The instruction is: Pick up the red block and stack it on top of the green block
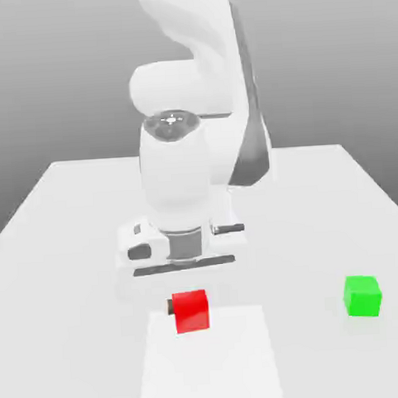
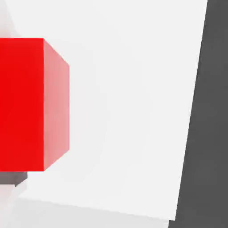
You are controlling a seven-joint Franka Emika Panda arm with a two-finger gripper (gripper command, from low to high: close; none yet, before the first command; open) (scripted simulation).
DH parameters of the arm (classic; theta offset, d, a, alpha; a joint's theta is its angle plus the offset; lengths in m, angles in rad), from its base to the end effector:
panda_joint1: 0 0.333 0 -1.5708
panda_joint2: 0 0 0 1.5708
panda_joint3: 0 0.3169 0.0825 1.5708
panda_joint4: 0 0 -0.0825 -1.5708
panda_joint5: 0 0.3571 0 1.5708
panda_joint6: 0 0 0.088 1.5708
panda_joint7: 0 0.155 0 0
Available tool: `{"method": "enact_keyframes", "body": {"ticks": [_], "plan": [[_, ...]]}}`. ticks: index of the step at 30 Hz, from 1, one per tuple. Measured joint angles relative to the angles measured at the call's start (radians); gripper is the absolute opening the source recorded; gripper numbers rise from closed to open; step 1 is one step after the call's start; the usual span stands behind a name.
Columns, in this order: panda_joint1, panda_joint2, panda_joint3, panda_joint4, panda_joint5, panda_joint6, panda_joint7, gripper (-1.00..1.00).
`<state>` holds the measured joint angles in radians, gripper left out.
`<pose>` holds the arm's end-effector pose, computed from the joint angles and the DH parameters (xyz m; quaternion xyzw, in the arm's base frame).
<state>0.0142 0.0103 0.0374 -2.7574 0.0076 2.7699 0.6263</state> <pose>0.3808 0.0195 0.1919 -0.9580 0.2868 -0.0005 0.0019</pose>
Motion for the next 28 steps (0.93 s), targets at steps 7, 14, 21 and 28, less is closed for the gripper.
{"method": "enact_keyframes", "body": {"ticks": [7,14,21,28], "plan": [[0.228,-0.034,0.115,0.031,0.016,-0.061,0.203,-1.0],[0.454,-0.054,0.222,0.063,0.02,-0.116,0.418,-1.0],[0.456,0.056,0.213,0.078,-0.063,-0.021,0.508,-1.0],[0.477,0.157,0.182,0.079,-0.134,0.072,0.56,1.0]]}}
